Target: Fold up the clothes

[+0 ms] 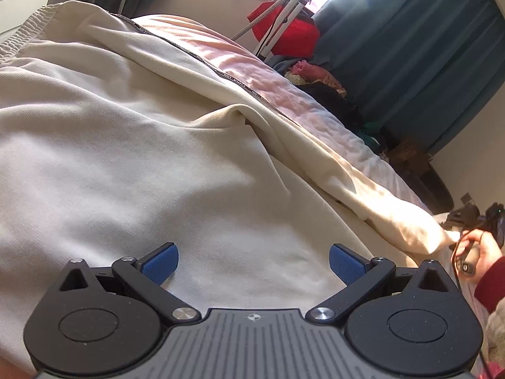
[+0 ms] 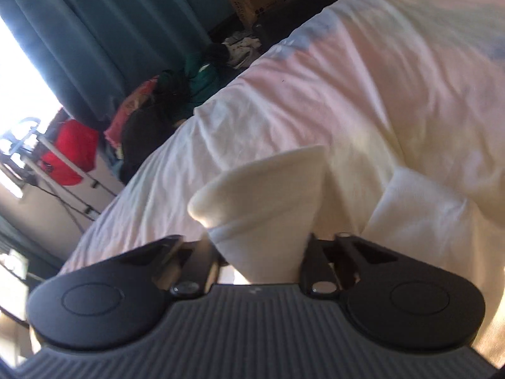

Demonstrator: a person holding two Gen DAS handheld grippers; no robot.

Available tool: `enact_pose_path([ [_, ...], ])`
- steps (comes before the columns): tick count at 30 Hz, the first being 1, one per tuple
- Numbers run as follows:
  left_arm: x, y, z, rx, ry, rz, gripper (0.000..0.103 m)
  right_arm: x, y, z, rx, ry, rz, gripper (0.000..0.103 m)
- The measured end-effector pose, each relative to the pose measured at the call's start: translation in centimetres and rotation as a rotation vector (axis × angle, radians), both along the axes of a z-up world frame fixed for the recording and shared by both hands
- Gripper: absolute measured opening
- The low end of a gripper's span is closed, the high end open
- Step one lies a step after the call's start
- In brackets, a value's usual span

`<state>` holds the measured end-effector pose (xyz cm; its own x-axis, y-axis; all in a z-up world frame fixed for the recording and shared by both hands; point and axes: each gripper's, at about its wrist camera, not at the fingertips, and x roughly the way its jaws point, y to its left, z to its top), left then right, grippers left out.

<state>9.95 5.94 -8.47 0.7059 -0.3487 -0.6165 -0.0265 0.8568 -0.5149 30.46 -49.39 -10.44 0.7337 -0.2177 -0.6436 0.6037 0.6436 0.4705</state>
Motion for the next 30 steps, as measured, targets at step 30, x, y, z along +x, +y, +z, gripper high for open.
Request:
enact_pose_path([
  [30, 0.5, -1.2, 1.6, 0.184, -0.112, -0.018, 0.103, -3.1, -7.0, -5.1, -0.165, -0.176, -0.071, 0.007],
])
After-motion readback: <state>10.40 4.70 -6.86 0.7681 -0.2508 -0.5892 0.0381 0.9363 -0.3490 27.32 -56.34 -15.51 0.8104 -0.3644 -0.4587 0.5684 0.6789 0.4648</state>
